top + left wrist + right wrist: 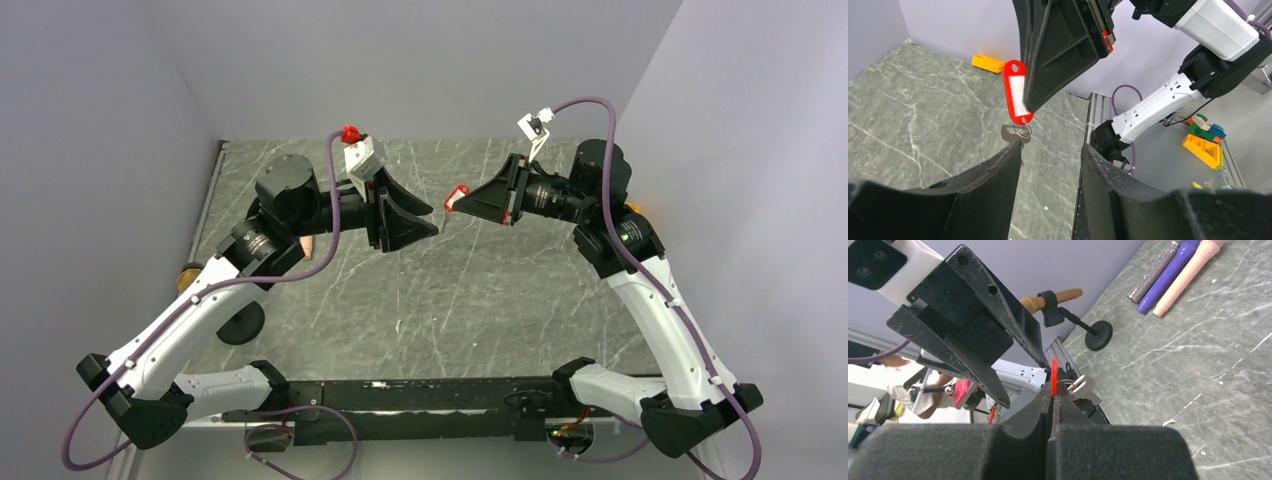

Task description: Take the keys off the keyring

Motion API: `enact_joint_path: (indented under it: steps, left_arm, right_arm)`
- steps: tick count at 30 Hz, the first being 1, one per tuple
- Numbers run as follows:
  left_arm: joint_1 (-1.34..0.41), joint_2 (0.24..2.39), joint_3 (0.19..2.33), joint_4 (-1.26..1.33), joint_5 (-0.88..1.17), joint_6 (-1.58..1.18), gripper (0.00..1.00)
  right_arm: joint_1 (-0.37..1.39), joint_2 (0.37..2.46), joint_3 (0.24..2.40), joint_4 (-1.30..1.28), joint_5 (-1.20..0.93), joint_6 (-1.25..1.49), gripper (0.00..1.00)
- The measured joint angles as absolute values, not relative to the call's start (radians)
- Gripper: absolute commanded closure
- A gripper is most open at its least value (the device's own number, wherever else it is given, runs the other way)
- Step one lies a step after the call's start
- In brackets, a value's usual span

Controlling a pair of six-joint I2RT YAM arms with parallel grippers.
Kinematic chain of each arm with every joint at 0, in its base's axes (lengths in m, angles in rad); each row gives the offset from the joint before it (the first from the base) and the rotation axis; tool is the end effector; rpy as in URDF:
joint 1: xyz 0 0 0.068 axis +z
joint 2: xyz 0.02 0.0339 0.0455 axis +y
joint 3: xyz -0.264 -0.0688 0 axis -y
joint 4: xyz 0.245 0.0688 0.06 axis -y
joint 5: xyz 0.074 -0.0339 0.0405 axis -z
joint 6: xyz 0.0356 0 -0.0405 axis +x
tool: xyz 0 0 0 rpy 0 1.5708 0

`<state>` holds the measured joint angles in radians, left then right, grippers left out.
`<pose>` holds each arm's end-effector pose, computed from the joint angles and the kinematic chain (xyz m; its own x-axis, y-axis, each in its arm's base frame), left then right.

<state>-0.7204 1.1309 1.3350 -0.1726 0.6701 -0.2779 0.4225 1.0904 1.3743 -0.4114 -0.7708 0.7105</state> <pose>0.1637 -0.1731 0.4640 -0.2471 -0.0692 -0.9665 0.9523 0.1669 -0.2554 0.1860 0.1108 0.4612 -0.6908 0.2024 -0.6941 -0.6251 0.3152 0.7141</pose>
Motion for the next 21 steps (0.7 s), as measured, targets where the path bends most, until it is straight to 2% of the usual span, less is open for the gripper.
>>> enact_joint_path:
  steps: [6,21]
  left_arm:
    - [-0.731,1.161,1.335,-0.161,0.648,-0.299,0.52]
    - [-0.749,1.196,1.349,-0.162,0.608,-0.301,0.52]
  right_arm:
    - [0.422,1.086,1.375,-0.412,-0.767,0.712,1.0]
    - [0.422,1.05,1.375,-0.414,-0.769,0.71,1.0]
